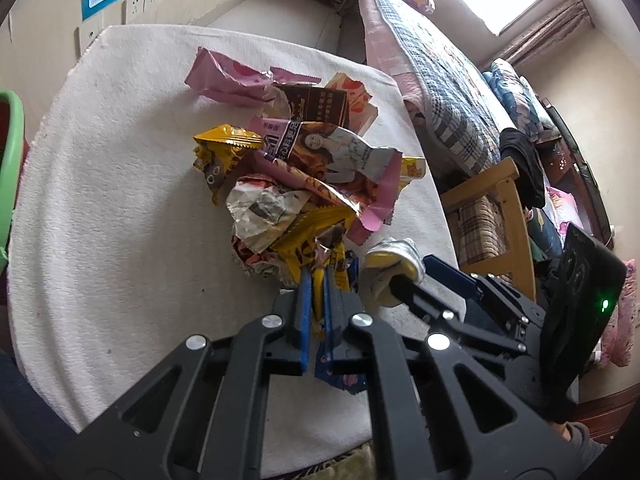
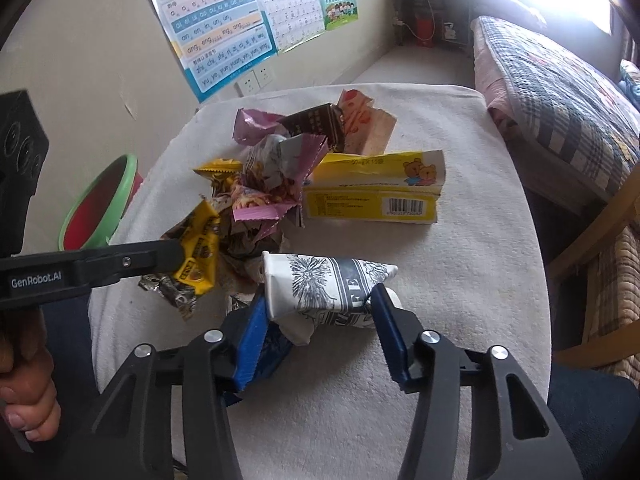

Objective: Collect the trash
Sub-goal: 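Grasp the blue wrapper with the left gripper while the right grasps the silver wrapper, then carry both held wrappers over the red bucket and open both grippers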

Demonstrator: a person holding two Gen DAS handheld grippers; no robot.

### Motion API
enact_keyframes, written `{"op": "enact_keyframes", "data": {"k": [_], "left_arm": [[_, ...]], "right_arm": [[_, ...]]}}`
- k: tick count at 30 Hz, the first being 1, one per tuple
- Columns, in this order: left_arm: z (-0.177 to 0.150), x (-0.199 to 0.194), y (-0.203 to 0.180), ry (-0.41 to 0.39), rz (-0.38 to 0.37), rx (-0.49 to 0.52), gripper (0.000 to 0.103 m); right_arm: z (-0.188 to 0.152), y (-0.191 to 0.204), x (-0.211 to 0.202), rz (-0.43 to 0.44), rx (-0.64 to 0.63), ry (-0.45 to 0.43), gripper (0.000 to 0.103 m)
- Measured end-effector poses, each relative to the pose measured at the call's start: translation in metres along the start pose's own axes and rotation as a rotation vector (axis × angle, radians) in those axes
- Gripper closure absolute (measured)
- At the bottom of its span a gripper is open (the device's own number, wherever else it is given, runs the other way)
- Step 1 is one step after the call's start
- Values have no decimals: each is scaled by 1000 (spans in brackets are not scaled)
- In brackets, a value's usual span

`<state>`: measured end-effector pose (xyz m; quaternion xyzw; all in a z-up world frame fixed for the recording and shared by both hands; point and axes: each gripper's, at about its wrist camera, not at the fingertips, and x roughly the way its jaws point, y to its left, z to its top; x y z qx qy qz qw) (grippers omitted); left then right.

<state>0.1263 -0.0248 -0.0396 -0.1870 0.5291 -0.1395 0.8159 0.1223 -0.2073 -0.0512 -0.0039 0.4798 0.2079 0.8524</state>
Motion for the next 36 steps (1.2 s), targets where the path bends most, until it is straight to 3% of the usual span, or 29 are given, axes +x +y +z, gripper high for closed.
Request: {"op": "enact_keyframes", "data": {"k": [7, 8, 16, 28, 36], "left_arm": [[-6, -10, -1, -15, 11, 24, 98], [-7, -11, -2, -18, 13, 29, 98], [-9, -19, -4, -35, 16, 48, 98], [-6, -45, -4, -98, 70, 79, 98], [-2, -64, 13, -140, 102, 48, 98]], "right_arm": [[2, -7, -12, 20, 30, -7, 63], [2, -6, -14, 19, 26, -6, 92], [1, -5, -24, 9, 18, -7, 95], [21, 9, -65, 20, 0, -112, 95], [35, 32, -80, 34, -40, -162, 95]]}}
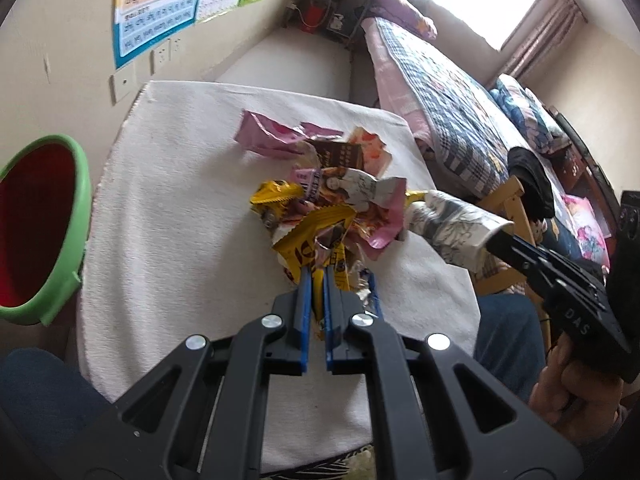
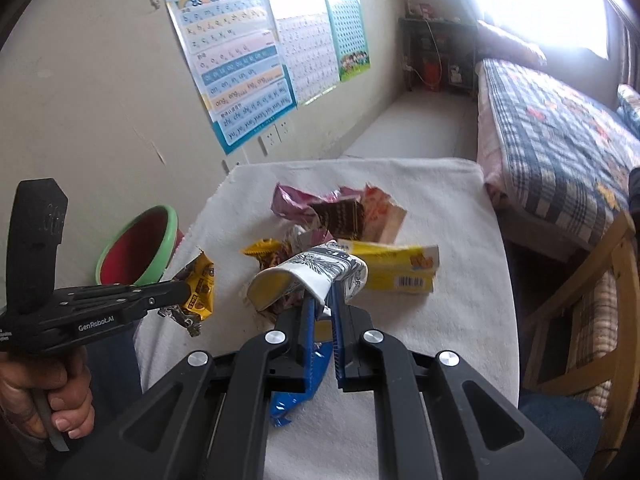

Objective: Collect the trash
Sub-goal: 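Carry both held wrappers over the red bucket and open both grippers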

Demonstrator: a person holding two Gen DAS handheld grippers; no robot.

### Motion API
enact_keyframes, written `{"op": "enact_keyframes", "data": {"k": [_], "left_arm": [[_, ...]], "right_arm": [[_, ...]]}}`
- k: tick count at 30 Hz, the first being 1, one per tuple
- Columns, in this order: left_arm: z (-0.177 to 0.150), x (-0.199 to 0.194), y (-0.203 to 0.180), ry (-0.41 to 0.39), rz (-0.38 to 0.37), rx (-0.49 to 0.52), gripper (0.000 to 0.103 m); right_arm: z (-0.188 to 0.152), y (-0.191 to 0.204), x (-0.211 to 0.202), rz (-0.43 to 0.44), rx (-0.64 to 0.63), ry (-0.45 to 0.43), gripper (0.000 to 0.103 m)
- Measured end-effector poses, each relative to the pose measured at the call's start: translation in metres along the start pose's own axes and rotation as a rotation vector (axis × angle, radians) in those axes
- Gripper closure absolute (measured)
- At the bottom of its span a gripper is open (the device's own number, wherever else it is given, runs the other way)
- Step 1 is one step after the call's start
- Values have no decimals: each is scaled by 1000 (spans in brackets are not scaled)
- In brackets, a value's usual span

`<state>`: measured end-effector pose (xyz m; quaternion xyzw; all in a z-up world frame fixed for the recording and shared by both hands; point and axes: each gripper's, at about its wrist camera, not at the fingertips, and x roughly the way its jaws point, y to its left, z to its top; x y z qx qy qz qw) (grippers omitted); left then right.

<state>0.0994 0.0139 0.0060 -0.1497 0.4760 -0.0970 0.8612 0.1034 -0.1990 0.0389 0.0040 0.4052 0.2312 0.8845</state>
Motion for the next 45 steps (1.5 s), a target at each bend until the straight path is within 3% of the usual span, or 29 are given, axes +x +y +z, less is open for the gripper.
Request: {"op": "enact_keyframes", "data": {"k": [7, 24, 45], "left_arm": [[2, -11, 21, -27, 25, -39, 98], [9, -57, 92, -115, 123, -146, 98], [-5, -126, 220, -214, 285, -345, 98]], "right_arm": [[10, 21, -10, -20, -54, -57, 95], [30, 93, 23, 142, -134, -43, 95], [66, 238, 85, 368, -283, -25, 95]]}}
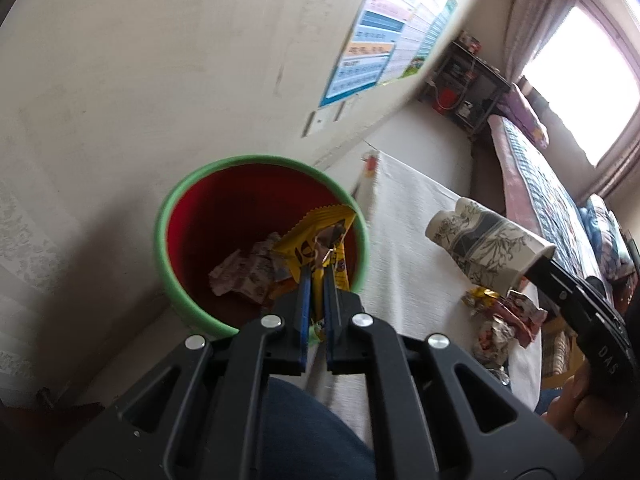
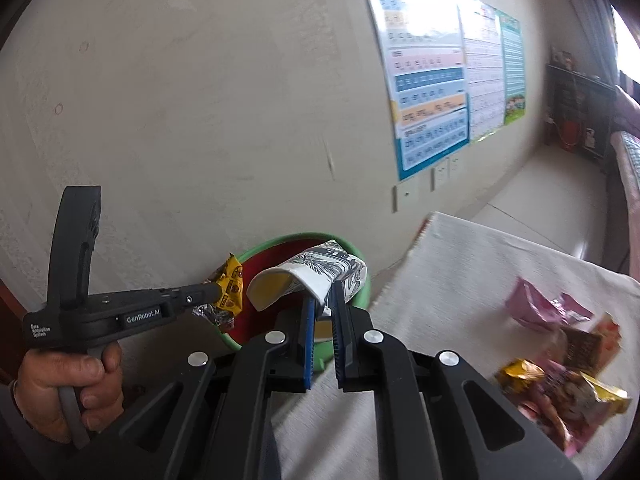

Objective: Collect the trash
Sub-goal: 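Carry both held wrappers over the red bucket and open both grippers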

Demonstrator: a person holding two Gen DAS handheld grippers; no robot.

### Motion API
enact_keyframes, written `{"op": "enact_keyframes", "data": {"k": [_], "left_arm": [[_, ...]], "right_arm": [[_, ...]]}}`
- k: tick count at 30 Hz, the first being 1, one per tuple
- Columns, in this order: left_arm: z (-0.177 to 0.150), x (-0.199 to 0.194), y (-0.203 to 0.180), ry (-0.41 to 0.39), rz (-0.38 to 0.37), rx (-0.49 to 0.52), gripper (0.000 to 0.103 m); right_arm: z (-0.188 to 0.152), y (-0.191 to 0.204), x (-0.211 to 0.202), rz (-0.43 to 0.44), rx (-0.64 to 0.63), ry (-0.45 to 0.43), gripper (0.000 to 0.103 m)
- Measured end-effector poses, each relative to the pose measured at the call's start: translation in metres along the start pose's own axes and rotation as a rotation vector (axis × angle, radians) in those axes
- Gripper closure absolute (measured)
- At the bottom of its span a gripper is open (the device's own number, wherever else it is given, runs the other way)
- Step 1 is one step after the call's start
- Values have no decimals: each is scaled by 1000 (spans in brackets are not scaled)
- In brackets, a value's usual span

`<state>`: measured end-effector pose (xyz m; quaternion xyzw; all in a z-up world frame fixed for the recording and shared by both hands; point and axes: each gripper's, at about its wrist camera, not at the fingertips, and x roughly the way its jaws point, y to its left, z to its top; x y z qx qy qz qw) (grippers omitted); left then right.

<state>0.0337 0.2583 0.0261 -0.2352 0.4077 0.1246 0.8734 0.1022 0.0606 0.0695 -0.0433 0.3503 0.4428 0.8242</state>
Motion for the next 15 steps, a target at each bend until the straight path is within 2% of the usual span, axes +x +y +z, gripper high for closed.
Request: {"op": "enact_keyframes", "data": {"k": [7, 15], "left_arm": [[4, 5, 23, 2, 16, -26, 98], [16, 8, 34, -6, 26, -33, 98]], "right_arm": [[8, 24, 40, 31, -36, 42, 95], [12, 31, 80, 39, -41, 92, 95]]}}
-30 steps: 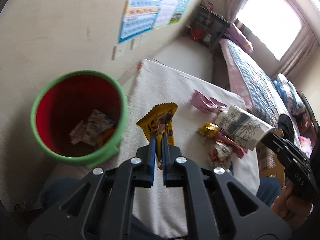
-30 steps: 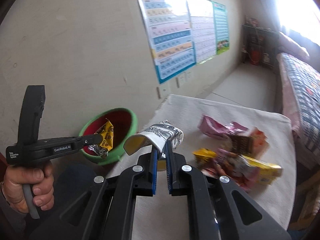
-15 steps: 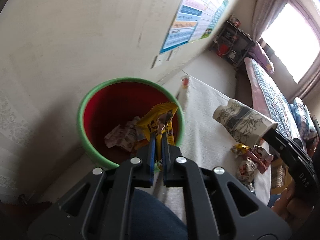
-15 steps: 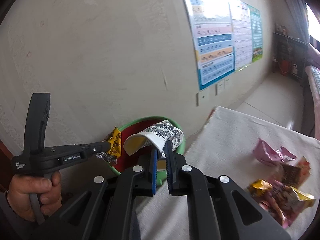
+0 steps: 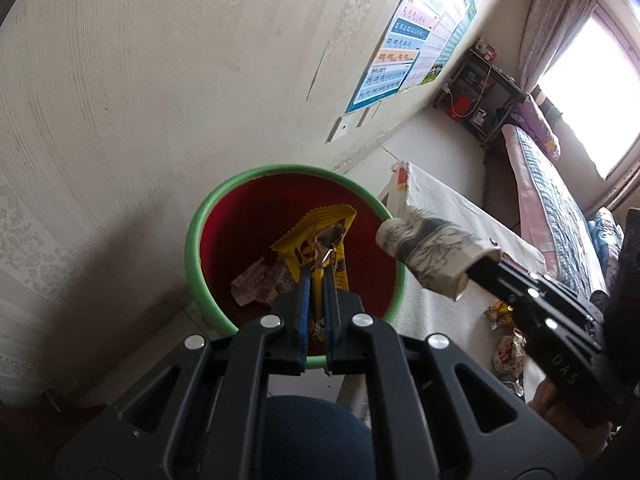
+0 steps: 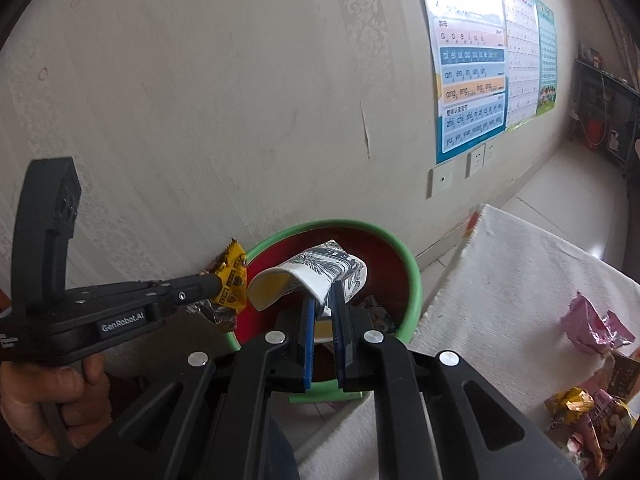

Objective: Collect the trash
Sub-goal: 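Carry both held wrappers over the red bucket and open both grippers, then move both grippers back toward the trash pile on the table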

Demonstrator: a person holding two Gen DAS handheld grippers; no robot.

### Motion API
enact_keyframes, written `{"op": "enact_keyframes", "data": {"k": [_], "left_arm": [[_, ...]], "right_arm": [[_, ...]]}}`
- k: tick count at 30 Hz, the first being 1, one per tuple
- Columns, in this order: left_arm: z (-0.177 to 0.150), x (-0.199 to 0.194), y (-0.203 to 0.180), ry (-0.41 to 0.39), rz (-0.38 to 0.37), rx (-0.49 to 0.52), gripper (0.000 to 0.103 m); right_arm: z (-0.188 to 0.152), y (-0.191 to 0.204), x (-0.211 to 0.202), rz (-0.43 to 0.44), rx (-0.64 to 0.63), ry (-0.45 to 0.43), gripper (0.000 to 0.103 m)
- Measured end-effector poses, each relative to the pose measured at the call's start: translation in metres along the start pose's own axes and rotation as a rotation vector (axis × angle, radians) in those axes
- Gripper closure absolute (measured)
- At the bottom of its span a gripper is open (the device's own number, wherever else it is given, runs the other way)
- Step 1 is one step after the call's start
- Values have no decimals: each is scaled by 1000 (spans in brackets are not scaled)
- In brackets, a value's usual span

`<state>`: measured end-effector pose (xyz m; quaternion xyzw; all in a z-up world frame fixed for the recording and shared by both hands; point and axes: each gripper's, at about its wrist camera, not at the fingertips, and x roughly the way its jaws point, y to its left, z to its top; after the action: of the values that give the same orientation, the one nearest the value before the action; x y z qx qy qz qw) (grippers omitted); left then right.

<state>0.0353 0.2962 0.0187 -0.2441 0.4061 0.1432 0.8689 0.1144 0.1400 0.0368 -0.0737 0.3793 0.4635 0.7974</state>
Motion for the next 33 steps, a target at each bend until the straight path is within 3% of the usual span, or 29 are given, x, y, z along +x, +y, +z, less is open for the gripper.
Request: {"op": "enact_keyframes", "data": {"k": [5, 7, 9, 10, 12, 14, 17, 21, 33], "left_arm": [[8, 1, 4, -10, 4, -5, 97], [12, 1, 6, -16, 11, -16, 83], [13, 0, 8, -24, 3, -38, 57], [14, -2, 9, -33, 6, -45, 51], [15, -4, 11, -45, 10, -51, 26], [15, -6, 14, -53, 7, -60, 23], [12, -10, 20, -65, 34, -79, 6], [8, -10, 26, -60, 53, -105, 6], [-12, -5, -17, -37, 41, -10, 6]], "right_arm": [[6, 3, 10, 10, -8, 12, 92], [7, 3, 11, 5, -7, 7, 82], [8, 2, 11, 16, 6, 5, 63], [8, 2, 11, 15, 9, 3, 60], [7, 2, 11, 10, 3, 4, 50], [5, 3, 10, -1, -6, 5, 39], [0, 0, 5, -31, -11, 2, 25], [-8, -8, -4, -69, 12, -1, 9], [-33, -40, -47, -156, 89, 16, 7]]}}
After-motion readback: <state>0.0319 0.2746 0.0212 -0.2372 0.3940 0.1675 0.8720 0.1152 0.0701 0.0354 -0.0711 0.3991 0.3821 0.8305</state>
